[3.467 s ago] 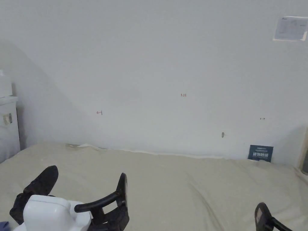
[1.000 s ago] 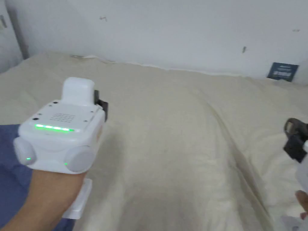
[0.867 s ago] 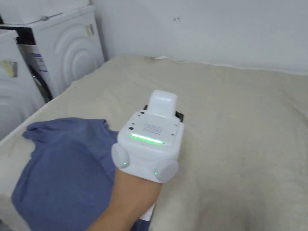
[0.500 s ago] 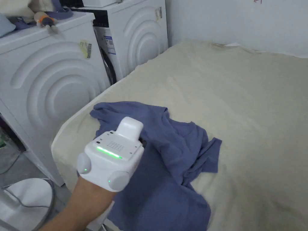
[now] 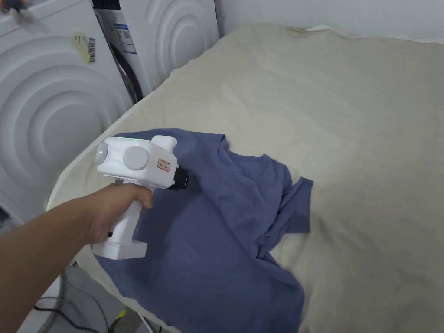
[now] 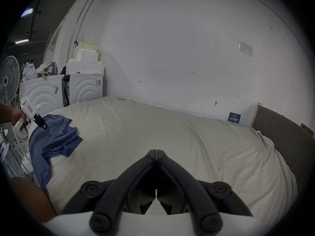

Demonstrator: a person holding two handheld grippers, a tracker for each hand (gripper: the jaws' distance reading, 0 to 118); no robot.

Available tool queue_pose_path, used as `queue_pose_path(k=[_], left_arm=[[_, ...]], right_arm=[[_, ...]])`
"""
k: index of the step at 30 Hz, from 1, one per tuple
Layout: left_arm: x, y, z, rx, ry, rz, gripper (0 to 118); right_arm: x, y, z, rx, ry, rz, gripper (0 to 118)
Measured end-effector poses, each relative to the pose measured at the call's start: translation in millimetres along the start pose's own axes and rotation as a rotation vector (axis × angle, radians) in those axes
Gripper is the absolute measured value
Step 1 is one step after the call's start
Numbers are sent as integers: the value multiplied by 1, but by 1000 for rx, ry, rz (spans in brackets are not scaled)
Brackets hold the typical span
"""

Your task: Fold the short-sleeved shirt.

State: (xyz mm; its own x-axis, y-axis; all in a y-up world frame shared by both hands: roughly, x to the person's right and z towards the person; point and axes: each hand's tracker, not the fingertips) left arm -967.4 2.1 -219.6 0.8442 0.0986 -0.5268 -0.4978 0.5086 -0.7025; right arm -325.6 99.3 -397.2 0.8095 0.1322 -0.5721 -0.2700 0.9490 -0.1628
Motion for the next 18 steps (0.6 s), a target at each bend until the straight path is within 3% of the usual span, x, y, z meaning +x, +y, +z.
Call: queue_pose_path(k=[6,8,9,11,12,18], left_arm=[[5,2,0,-26,8,-101,2],[5,1,-3,-34,2,-96,9],[6,1,-3,-29,-2,-97,25],[0,5,-5,17,-42,-86,73],[-1,7,-6,9,-45,-61,91],[0,23,-9,-66,-74,96,94]], right_arm=[[-1,-2,-7,-17,-12,-1,0],[-3,-3,-10,-18,-14,-5,0],[-3,-3,-11,-21,-16,-6,0],[-4,-3,-12,-19,-13,-11,0],[-5,-3,-12,-18,-11,-11,0],[-5,-7,-13,-23,-14,13,0]])
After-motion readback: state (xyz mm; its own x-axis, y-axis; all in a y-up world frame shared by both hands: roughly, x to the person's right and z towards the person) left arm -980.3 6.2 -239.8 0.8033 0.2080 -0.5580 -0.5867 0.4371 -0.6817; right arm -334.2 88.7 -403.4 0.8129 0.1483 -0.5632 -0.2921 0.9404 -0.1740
